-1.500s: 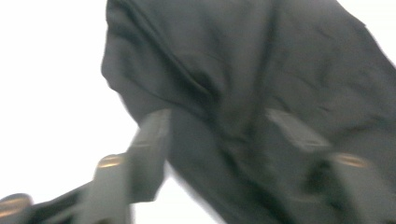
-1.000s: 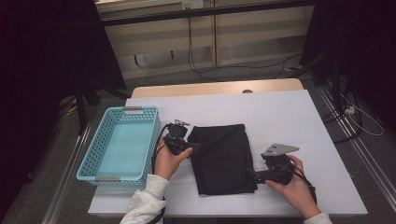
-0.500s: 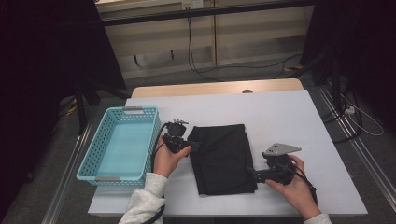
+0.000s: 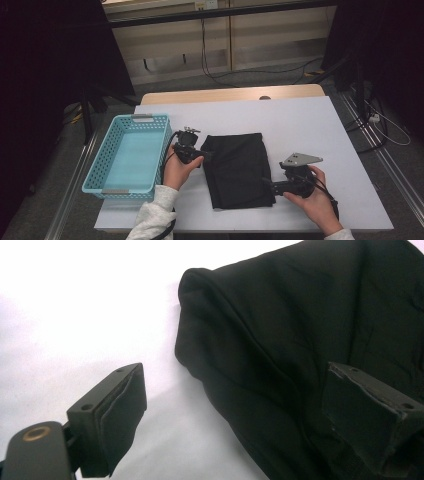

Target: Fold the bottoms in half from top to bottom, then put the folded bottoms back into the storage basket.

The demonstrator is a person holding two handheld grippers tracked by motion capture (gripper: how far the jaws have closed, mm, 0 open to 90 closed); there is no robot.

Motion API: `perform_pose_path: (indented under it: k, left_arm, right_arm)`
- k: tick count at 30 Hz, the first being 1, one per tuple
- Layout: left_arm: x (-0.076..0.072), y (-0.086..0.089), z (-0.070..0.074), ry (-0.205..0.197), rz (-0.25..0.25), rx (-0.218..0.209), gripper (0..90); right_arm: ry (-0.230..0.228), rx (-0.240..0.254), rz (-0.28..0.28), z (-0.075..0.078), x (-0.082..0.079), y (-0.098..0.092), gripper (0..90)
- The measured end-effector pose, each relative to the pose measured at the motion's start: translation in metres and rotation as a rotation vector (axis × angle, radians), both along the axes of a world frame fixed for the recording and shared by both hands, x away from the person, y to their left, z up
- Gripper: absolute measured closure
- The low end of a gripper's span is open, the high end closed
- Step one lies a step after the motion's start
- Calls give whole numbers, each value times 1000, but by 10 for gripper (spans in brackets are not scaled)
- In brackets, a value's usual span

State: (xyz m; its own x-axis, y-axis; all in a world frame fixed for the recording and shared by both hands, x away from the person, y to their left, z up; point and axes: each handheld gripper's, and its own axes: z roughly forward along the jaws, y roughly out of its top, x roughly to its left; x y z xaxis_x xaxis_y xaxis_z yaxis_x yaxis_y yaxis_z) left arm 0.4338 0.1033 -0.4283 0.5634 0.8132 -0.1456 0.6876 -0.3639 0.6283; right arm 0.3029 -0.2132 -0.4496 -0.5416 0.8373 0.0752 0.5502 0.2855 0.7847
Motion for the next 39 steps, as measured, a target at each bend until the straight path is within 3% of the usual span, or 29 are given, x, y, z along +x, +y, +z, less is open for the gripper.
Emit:
perform_pose_path:
  k: [3, 27, 39]
  left_arm:
    - [1, 2, 0, 6, -17, 15, 115]
    - [3, 4, 0, 5, 4, 13, 112]
    - [3, 8, -2, 14, 6, 19, 112]
  right_arm:
    - [1, 5, -4, 0, 0, -1, 165]
    - [-2, -2, -1, -2, 2, 10, 162]
    - [41, -18, -18, -13, 8, 22, 228]
